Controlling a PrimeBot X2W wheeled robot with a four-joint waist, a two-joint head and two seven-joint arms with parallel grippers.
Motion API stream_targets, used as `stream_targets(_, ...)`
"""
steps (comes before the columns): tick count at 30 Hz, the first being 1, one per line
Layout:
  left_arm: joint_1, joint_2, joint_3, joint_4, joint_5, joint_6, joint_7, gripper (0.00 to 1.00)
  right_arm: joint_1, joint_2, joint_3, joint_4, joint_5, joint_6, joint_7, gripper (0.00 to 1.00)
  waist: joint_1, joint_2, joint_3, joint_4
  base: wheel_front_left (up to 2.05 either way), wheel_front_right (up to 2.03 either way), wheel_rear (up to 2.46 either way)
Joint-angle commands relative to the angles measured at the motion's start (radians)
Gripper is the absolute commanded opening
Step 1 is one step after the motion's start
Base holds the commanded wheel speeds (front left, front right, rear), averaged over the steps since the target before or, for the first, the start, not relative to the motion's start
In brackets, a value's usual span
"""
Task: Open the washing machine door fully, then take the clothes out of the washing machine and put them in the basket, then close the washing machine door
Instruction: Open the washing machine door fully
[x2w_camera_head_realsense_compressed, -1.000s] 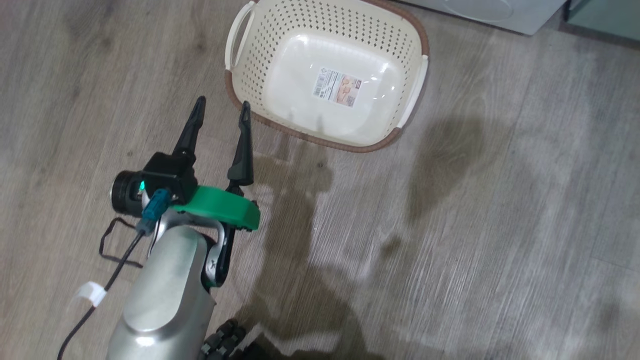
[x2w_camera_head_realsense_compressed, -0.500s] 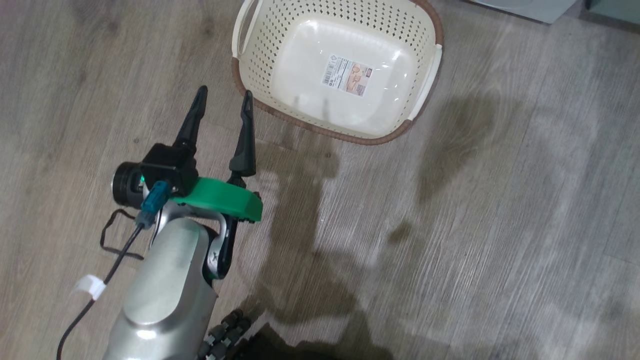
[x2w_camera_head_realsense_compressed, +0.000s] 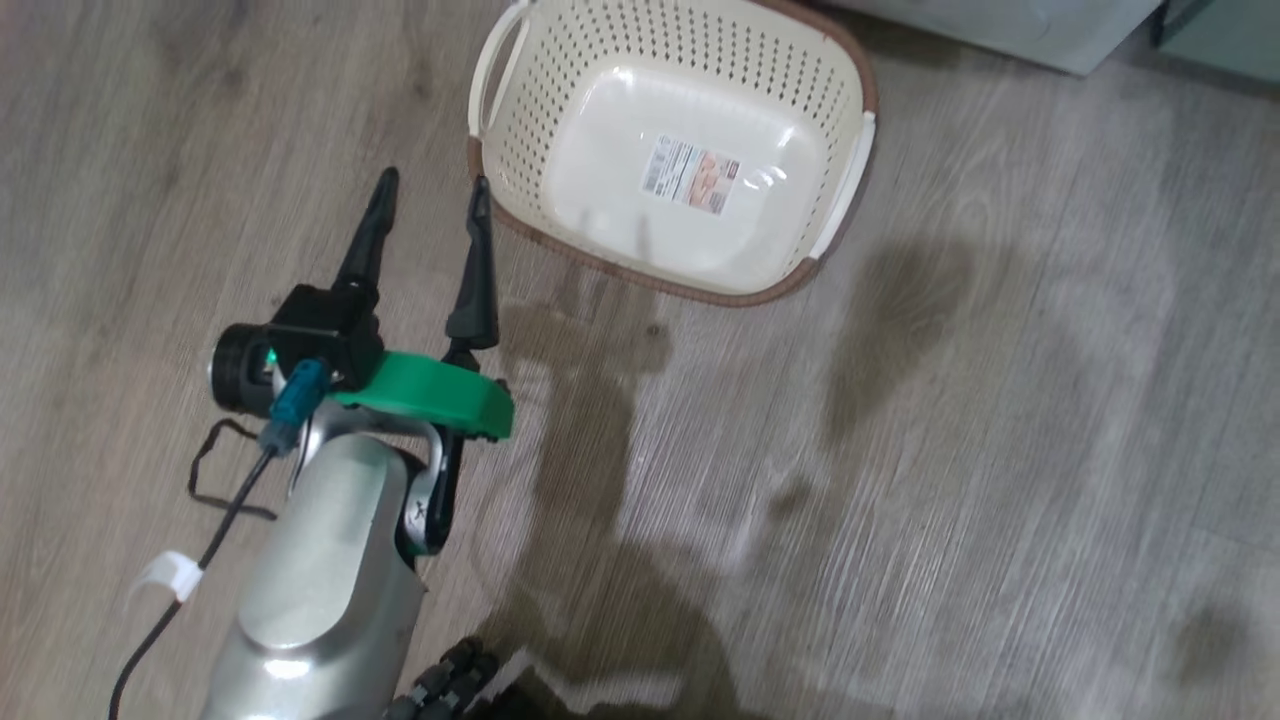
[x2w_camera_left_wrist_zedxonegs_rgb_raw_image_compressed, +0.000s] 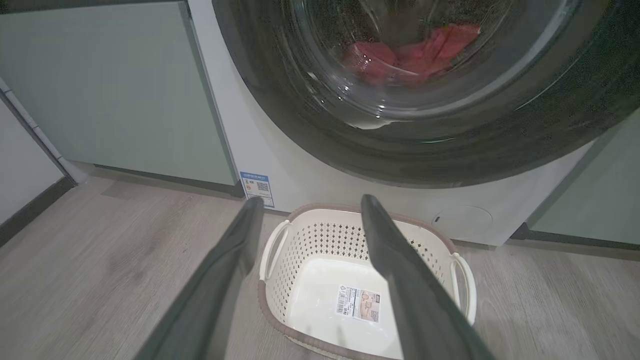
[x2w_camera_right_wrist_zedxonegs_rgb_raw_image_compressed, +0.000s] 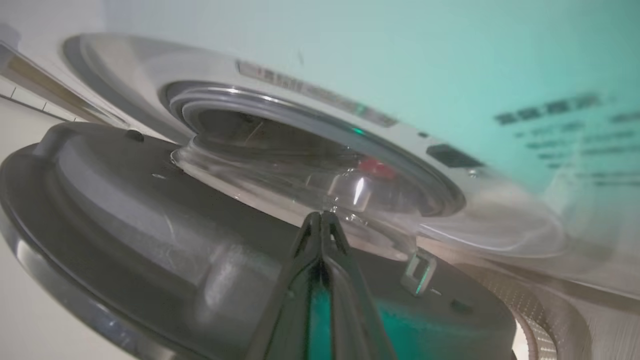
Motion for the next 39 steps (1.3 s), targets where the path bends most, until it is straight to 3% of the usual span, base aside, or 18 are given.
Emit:
stream_targets(1,0.007,0.021,0.044,-0.023,0.01,-0.003,-0.006,1.0,0.031,0.018,0.018,-0.049,0.01,0.0,0.023,0.0,-0.0001,0.0,-0.021,-0.006,0.0,0.0,0.0)
stream_targets(16,0.091,0.021,0.123,0.017,0.069,-0.04,-0.006,1.0,0.281,0.105,0.159,-0.228,0.049,0.0,0.068,0.0,-0.0001,0.0,-0.211,-0.046,0.0,0.0,0.0)
stream_targets(27,0.174,0.021,0.201,0.033,0.114,-0.083,-0.006,1.0,0.462,0.268,0.248,-0.253,0.081,0.0,0.074,0.0,-0.0001,0.0,-0.346,-0.05,0.0,0.0,0.0)
stream_targets(34,0.195,0.021,0.221,0.04,0.111,-0.092,-0.006,1.0,0.527,0.373,0.287,-0.228,0.069,0.0,0.042,0.0,-0.0001,0.0,-0.377,-0.025,0.0,0.0,0.0)
stream_targets(39,0.197,0.021,0.216,0.041,0.108,-0.097,-0.006,1.0,0.539,0.412,0.298,-0.205,0.061,0.0,0.014,0.0,-0.0001,0.0,-0.387,-0.001,0.0,0.0,0.0)
